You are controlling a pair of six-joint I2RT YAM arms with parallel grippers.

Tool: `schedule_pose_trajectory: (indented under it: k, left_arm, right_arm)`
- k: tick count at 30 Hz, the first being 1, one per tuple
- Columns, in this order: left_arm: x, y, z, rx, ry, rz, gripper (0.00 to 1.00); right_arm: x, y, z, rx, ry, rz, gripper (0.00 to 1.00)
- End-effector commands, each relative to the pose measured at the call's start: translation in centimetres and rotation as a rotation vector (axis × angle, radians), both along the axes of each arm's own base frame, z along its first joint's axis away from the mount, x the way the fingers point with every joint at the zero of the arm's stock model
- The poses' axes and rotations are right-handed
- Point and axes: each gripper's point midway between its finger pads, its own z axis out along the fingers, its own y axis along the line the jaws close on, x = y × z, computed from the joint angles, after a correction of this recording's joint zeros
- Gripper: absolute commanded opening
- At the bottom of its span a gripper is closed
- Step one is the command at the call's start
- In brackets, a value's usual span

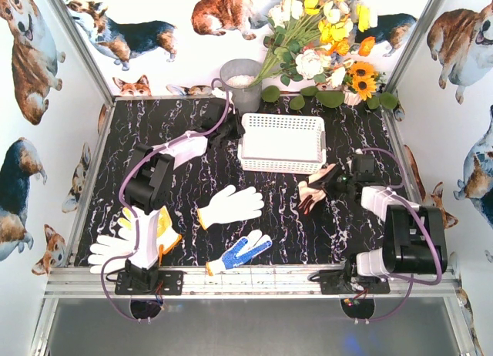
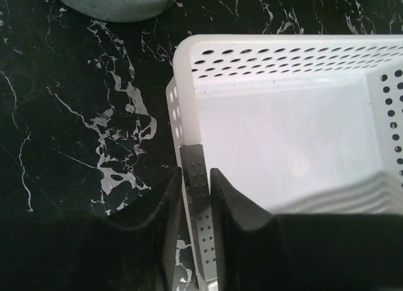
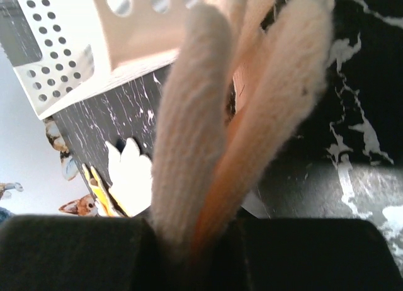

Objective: Put the gloves into the storage basket
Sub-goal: Adjust the bin at the center of the board.

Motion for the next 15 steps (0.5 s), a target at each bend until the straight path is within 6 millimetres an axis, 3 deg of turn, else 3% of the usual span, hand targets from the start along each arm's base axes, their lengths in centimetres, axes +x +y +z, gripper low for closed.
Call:
schedule_pose_trajectory:
  k: [1,8,15]
  left_arm:
    - [1.1,0.8,0.8,0.001,-0.03,0.035,0.14]
    - [-1.0,1.8,0.9,-0.04,-0.002,0.092,0.03]
    - [-5.4,0.9,2.4,-0.096,0.011,0.105,0.09]
  right_arm:
    - [4.2,-0.4,2.9,-0.009,-0.173,-0.018,0.0]
    - [6.5,-0.7,2.2,-0.008,-0.188,-0.04,0.0]
    - [8.9,-0.5,2.6,-0.015,-0.213,-0.04,0.0]
